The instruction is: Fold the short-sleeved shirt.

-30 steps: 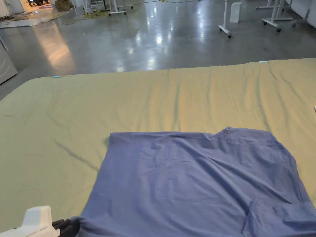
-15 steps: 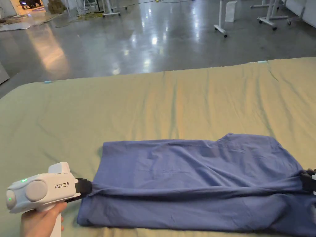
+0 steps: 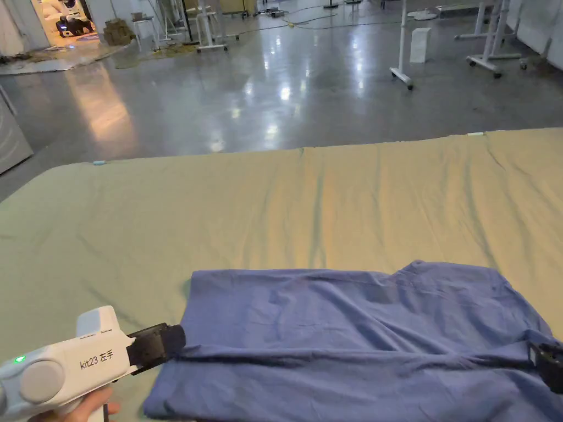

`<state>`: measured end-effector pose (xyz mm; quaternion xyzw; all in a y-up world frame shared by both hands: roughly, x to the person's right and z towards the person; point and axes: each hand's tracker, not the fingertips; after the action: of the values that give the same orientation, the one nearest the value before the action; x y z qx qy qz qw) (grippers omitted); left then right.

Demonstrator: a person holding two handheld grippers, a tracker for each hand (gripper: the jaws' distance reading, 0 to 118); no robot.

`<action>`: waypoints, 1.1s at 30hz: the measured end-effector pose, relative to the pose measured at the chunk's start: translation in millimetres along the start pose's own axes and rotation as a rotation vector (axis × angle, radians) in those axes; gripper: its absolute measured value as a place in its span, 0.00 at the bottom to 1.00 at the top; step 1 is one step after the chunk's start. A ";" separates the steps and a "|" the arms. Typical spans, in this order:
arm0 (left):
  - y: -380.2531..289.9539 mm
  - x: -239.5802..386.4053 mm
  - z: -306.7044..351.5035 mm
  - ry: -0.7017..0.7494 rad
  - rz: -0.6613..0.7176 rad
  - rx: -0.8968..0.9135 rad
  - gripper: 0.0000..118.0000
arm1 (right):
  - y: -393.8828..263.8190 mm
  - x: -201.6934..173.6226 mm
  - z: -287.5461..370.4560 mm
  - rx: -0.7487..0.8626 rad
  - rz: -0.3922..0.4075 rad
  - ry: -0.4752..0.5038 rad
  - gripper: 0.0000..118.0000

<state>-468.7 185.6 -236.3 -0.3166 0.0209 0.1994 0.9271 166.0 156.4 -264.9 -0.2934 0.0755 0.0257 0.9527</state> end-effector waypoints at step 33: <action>-161.4 100.9 263.7 0.093 -0.401 0.292 0.00 | -75.1 -113.0 246.7 0.217 -0.119 0.127 0.00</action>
<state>-337.3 262.4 51.1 -0.1859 0.0290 -0.0085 0.9821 93.1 232.6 -3.8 -0.1937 0.1205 -0.0579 0.9719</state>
